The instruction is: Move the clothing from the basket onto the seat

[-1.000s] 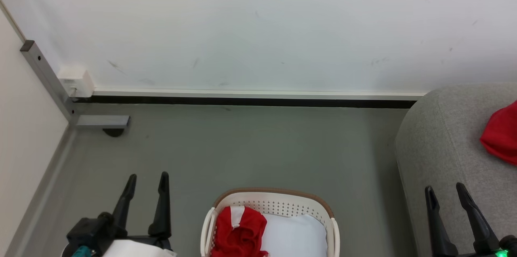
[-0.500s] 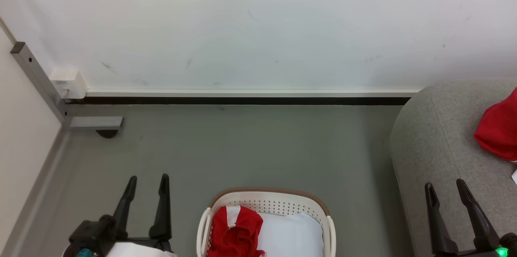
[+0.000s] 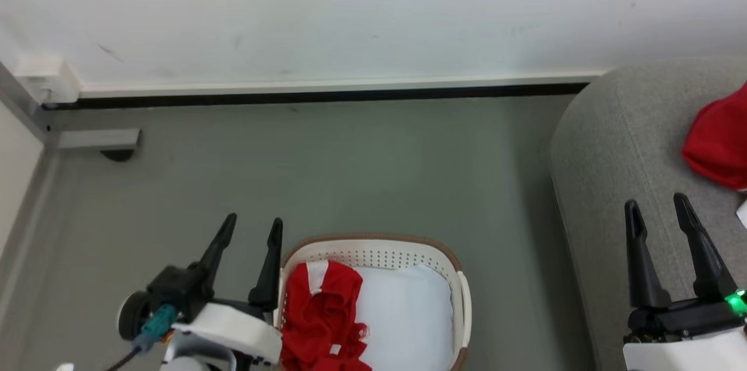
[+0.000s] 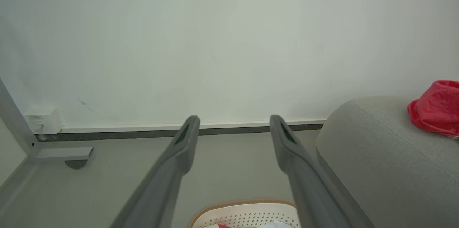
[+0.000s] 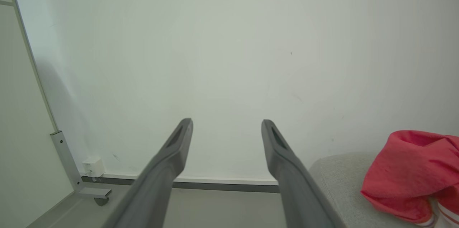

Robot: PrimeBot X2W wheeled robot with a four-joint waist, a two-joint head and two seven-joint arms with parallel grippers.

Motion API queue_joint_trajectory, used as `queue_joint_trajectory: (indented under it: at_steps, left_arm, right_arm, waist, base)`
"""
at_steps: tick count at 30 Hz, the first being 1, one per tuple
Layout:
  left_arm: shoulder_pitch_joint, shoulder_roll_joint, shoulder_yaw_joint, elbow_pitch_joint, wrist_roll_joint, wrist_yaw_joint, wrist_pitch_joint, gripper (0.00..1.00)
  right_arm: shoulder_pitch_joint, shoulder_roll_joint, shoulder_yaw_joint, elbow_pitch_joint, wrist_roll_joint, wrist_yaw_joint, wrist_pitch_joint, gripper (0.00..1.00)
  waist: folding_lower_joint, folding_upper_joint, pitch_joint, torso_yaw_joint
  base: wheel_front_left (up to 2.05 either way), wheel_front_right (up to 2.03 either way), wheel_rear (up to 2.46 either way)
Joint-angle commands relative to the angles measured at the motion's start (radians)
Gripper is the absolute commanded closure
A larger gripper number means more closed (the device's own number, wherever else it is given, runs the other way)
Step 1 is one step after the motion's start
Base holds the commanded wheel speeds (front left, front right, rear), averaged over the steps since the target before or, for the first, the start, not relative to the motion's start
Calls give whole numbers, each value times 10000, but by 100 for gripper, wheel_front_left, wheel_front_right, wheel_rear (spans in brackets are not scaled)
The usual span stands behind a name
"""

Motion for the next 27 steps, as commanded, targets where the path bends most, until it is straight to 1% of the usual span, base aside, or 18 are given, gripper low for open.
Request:
queue_joint_trajectory:
  at_steps: [1,5,6,7,12,18,21,25,27]
  left_arm:
    - [-513,145,-125,353,221,-83,278,0]
    - [-1303,381,-351,1262,413,-275,954,0]
    - [-1303,381,-351,1262,413,-275,954,0]
    - [-1512,448,-376,1513,380,-339,1083,0]
    - [-2479,873,-764,3054,603,-775,1813,0]
    - [-3550,1374,-1302,5028,873,-1089,2705,0]
    - [-4005,1646,-1776,5916,1112,-1194,3015,0]
    - [-4583,2018,-2790,6910,1589,-1274,3580,0]
    - [-4862,2116,-3155,7293,1511,-1285,3797,0]
  right_arm:
    - [-379,10,22,-104,101,-22,-31,0]
    - [-1015,230,161,-214,148,-22,-33,0]
    - [-1015,230,161,-214,148,-22,-33,0]
    - [-1177,279,185,-230,159,-22,-33,0]
    - [-1779,544,237,-342,255,-22,-32,0]
    - [-2228,700,164,-440,369,-22,-33,0]
    - [-2416,803,151,-470,409,-22,-33,0]
    - [-2593,903,201,-509,448,-22,-33,0]
    - [-2660,956,209,-522,505,-22,-33,0]
  waist:
    - [-1,-1,796,-464]
    - [-1,-1,1580,-1032]
    - [-1,-1,1580,-1032]
    - [-1,-1,1785,-1193]
    - [-1,-1,2748,-1873]
    - [-1,-1,3776,-2577]
    - [-1,-1,4265,-2918]
    - [-1,-1,4860,-3305]
    - [-1,-1,5151,-3454]
  base:
    - [0,0,0]
    - [0,0,0]
    - [0,0,0]
    - [0,0,0]
    - [0,0,0]
    - [0,0,0]
    - [0,0,0]
    - [0,0,0]
    - [0,0,0]
